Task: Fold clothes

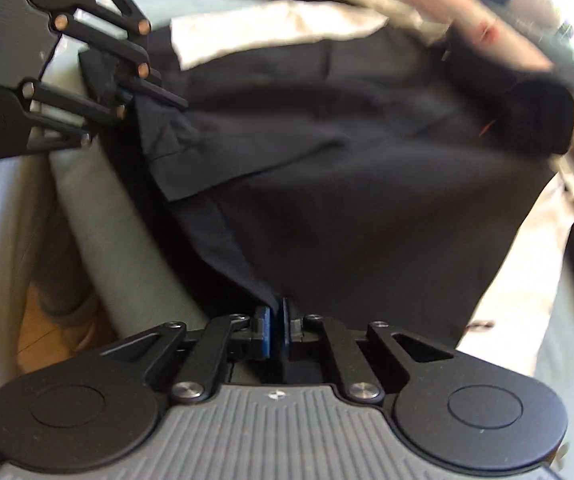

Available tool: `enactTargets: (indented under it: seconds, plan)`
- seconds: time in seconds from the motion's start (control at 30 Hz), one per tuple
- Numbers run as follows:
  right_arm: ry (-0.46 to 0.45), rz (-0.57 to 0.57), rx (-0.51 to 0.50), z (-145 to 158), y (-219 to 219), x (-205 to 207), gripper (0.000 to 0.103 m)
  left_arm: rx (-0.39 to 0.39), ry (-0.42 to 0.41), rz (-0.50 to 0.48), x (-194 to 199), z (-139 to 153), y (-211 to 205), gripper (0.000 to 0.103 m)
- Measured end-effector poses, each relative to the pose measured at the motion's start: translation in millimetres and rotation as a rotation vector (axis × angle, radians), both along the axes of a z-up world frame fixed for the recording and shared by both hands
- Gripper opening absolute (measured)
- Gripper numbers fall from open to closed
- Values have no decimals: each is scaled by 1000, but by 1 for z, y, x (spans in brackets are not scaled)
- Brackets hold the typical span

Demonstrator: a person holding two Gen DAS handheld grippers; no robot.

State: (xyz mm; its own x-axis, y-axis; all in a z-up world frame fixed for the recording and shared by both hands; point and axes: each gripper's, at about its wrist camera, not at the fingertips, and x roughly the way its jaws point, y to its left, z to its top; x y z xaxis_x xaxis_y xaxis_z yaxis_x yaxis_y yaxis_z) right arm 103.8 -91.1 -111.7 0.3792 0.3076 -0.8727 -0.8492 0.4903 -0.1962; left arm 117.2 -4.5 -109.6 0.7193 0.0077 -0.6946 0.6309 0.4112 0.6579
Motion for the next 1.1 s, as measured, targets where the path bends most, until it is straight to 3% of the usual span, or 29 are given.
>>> enactTargets:
  seconds: [0.1, 0.23, 0.27, 0.33, 0.5, 0.63, 0.73, 0.83, 0.93, 1.03, 1.1]
  plan:
    - [83, 20, 15, 17, -14, 3, 18, -90, 83, 12, -7, 25, 11, 13]
    - [63, -8, 72, 56, -44, 4, 35, -263, 133, 82, -5, 72, 35, 17]
    - [61, -44, 100, 66, -54, 7, 42, -311, 124, 127, -7, 82, 42, 21]
    - [54, -145, 165, 82, -73, 22, 48, -395, 81, 251, 9, 99, 62, 40]
    - [58, -390, 377, 105, -110, 57, 48, -581, -21, 597, 81, 118, 130, 42]
    - [64, -514, 528, 102, -126, 75, 57, -649, -57, 791, 142, 106, 177, 51]
    - [44, -580, 591, 92, -127, 79, 59, -795, -3, 937, 184, 83, 215, 56]
    - [13, -642, 590, 75, -130, 77, 64, -881, 30, 1049, 214, 50, 240, 56]
    - [35, -682, 539, 55, -134, 81, 64, -947, 10, 1103, 233, 23, 252, 56]
    - [59, -719, 484, 35, -138, 85, 64, -975, 31, 1129, 246, 6, 257, 56]
    - [68, -738, 469, 25, -138, 91, 64, -861, 16, 1082, 248, 3, 245, 56]
